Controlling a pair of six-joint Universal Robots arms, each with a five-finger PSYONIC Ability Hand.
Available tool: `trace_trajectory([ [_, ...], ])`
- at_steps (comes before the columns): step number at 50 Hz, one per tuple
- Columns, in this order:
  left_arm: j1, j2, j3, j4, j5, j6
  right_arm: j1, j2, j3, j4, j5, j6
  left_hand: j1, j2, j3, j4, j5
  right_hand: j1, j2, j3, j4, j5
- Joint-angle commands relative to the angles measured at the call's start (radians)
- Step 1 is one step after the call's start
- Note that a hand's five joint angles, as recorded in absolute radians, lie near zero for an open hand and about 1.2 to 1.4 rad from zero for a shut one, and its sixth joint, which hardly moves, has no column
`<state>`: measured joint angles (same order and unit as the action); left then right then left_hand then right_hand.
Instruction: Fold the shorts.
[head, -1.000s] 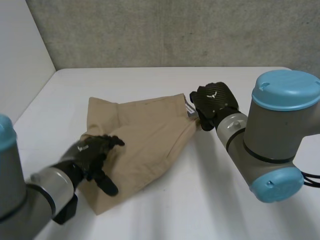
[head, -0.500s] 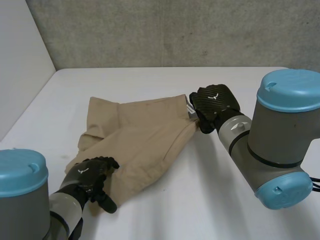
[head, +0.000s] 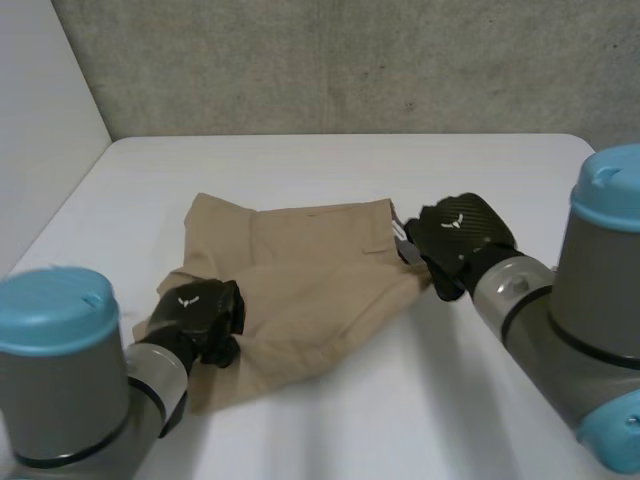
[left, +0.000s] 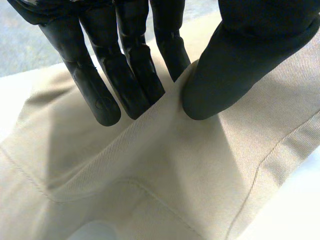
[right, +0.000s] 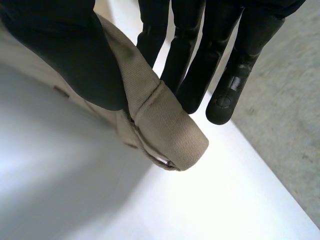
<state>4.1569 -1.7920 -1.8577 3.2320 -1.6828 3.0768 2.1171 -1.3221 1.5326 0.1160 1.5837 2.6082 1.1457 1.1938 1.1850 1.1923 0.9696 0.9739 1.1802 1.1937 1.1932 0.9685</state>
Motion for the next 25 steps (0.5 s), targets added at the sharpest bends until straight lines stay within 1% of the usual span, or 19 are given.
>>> trace_trajectory([
  [1, 0.045, 0.154, 0.098, -0.228, 0.161, 0.126, -0.045, -0.084, -0.015, 0.325, -0.059, -0.21, 0.251, 0.202, 0.211, 0.204, 0.252, 0.422, 0.216, 0.203, 0.203, 0.253],
  [2, 0.054, 0.16, 0.109, -0.25, 0.187, 0.131, -0.046, -0.091, -0.02, 0.358, -0.082, -0.218, 0.251, 0.202, 0.211, 0.204, 0.252, 0.422, 0.216, 0.203, 0.203, 0.253],
  [4, 0.097, 0.16, 0.156, -0.299, 0.268, 0.151, -0.049, -0.094, -0.032, 0.413, -0.134, -0.22, 0.251, 0.202, 0.211, 0.204, 0.252, 0.422, 0.216, 0.203, 0.203, 0.253],
  [5, 0.107, 0.155, 0.169, -0.307, 0.285, 0.154, -0.057, -0.094, -0.038, 0.428, -0.161, -0.217, 0.251, 0.202, 0.211, 0.204, 0.252, 0.422, 0.216, 0.203, 0.203, 0.253],
  [6, 0.13, 0.14, 0.195, -0.32, 0.317, 0.163, -0.075, -0.094, -0.051, 0.43, -0.221, -0.203, 0.251, 0.202, 0.211, 0.204, 0.252, 0.422, 0.216, 0.203, 0.203, 0.253],
  [7, 0.14, 0.122, 0.209, -0.32, 0.33, 0.169, -0.086, -0.092, -0.06, 0.421, -0.252, -0.186, 0.251, 0.202, 0.211, 0.204, 0.252, 0.422, 0.216, 0.203, 0.203, 0.253],
  [8, 0.152, 0.058, 0.247, -0.314, 0.35, 0.18, -0.094, -0.086, -0.068, 0.41, -0.263, -0.174, 0.251, 0.202, 0.211, 0.204, 0.252, 0.422, 0.216, 0.203, 0.203, 0.253],
  [10, 0.157, -0.03, 0.303, -0.305, 0.348, 0.194, -0.103, -0.06, -0.087, 0.378, -0.268, -0.134, 0.251, 0.202, 0.211, 0.204, 0.252, 0.422, 0.216, 0.203, 0.203, 0.253],
  [11, 0.157, -0.07, 0.33, -0.302, 0.344, 0.2, -0.108, -0.004, -0.112, 0.331, -0.263, -0.088, 0.251, 0.202, 0.211, 0.204, 0.252, 0.422, 0.216, 0.203, 0.203, 0.253],
  [12, 0.155, -0.155, 0.4, -0.302, 0.335, 0.212, -0.109, 0.033, -0.126, 0.308, -0.26, -0.064, 0.251, 0.202, 0.211, 0.204, 0.252, 0.422, 0.216, 0.203, 0.203, 0.253],
  [14, 0.152, -0.232, 0.472, -0.302, 0.315, 0.22, -0.101, 0.102, -0.156, 0.251, -0.243, -0.016, 0.251, 0.202, 0.211, 0.204, 0.252, 0.422, 0.216, 0.203, 0.203, 0.253],
  [15, 0.149, -0.31, 0.541, -0.302, 0.289, 0.22, -0.098, 0.156, -0.192, 0.205, -0.211, 0.022, 0.251, 0.202, 0.211, 0.204, 0.252, 0.422, 0.216, 0.203, 0.203, 0.253],
  [16, 0.143, -0.358, 0.581, -0.301, 0.27, 0.223, -0.097, 0.179, -0.206, 0.188, -0.191, 0.036, 0.106, 0.058, 0.066, 0.059, 0.107, 0.422, 0.216, 0.203, 0.203, 0.253],
  [18, 0.138, -0.427, 0.644, -0.299, 0.236, 0.226, -0.088, 0.247, -0.242, 0.137, -0.116, 0.07, -0.141, -0.189, -0.181, -0.188, -0.14, 0.422, 0.216, 0.203, 0.203, 0.253],
  [19, 0.132, -0.49, 0.704, -0.299, 0.2, 0.223, -0.083, 0.271, -0.253, 0.119, -0.084, 0.076, -0.265, -0.313, -0.304, -0.311, -0.263, 0.422, 0.216, 0.203, 0.203, 0.253],
  [20, 0.129, -0.512, 0.728, -0.299, 0.18, 0.221, -0.078, 0.297, -0.265, 0.102, -0.053, 0.082, -0.28, -0.328, -0.32, -0.327, -0.279, 0.422, 0.216, 0.203, 0.203, 0.253],
  [21, 0.124, -0.526, 0.748, -0.299, 0.163, 0.221, -0.066, 0.338, -0.284, 0.067, 0.002, 0.09, -0.295, -0.343, -0.334, -0.342, -0.293, 0.422, 0.216, 0.203, 0.203, 0.253],
  [22, 0.118, -0.54, 0.77, -0.298, 0.126, 0.218, -0.062, 0.353, -0.29, 0.048, 0.024, 0.093, -0.411, -0.459, -0.451, -0.458, -0.41, 0.422, 0.216, 0.203, 0.203, 0.253],
  [25, 0.103, -0.54, 0.762, -0.297, 0.083, 0.215, -0.058, 0.374, -0.289, -0.022, 0.076, 0.098, -0.673, -0.721, -0.712, -0.72, -0.672, 0.422, 0.216, 0.203, 0.203, 0.253],
])
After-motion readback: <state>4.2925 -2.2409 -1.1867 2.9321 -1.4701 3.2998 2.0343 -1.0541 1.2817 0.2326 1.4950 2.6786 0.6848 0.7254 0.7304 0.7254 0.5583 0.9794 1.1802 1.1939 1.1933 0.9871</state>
